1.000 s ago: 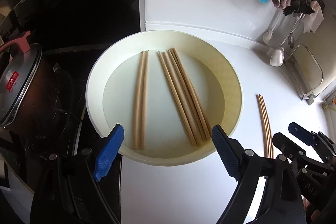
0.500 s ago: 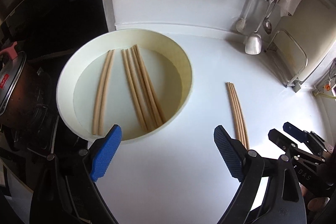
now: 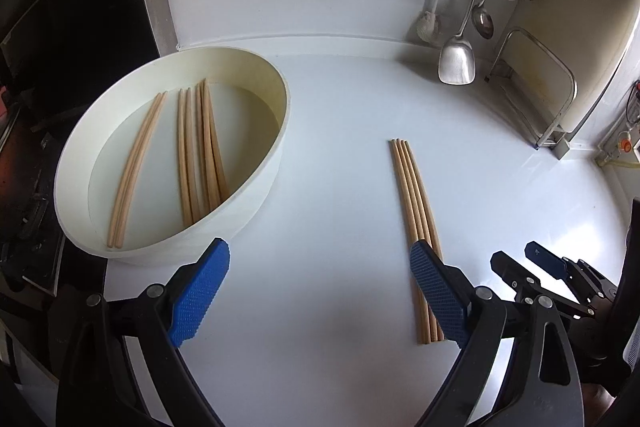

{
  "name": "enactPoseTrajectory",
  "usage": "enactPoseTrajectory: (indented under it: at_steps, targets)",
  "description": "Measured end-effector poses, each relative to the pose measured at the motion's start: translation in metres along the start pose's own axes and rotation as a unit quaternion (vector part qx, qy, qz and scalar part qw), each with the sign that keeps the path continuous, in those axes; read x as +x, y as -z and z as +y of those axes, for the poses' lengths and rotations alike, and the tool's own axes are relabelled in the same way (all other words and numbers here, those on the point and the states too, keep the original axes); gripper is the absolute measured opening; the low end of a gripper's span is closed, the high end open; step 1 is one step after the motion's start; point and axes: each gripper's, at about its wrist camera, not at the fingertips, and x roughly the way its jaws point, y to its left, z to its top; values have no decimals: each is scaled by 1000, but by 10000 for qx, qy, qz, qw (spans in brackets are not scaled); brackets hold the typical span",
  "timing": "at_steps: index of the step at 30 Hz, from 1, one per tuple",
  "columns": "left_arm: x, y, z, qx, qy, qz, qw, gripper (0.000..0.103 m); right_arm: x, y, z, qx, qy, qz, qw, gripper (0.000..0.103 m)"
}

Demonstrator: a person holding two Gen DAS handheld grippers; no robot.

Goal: Organize utensils
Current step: 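Move both open tools back toward the chopstick bundle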

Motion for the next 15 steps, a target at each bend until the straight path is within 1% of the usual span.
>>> enactPoseTrajectory:
  at_steps: [3, 5, 7, 11, 15]
  targets:
    - [7, 2, -6, 21, -2, -123, 9999, 90, 10, -1, 1, -24, -65, -130, 9999, 57]
    - [10, 3, -11, 129, -110, -217, 9996, 90, 17, -2, 6, -84, 7, -168, 9998, 57]
    - [14, 3, -13, 190, -145, -300, 9993, 90, 26, -3, 7, -93, -10, -193, 9998, 57]
    - [26, 5, -11, 162, -83, -237, 9996, 90, 36, -2, 12, -49, -27, -217, 9997, 57]
    - [30, 7, -6, 99, -74, -215, 9997, 90, 42, -2, 19, -191, 48, -207, 9996, 57]
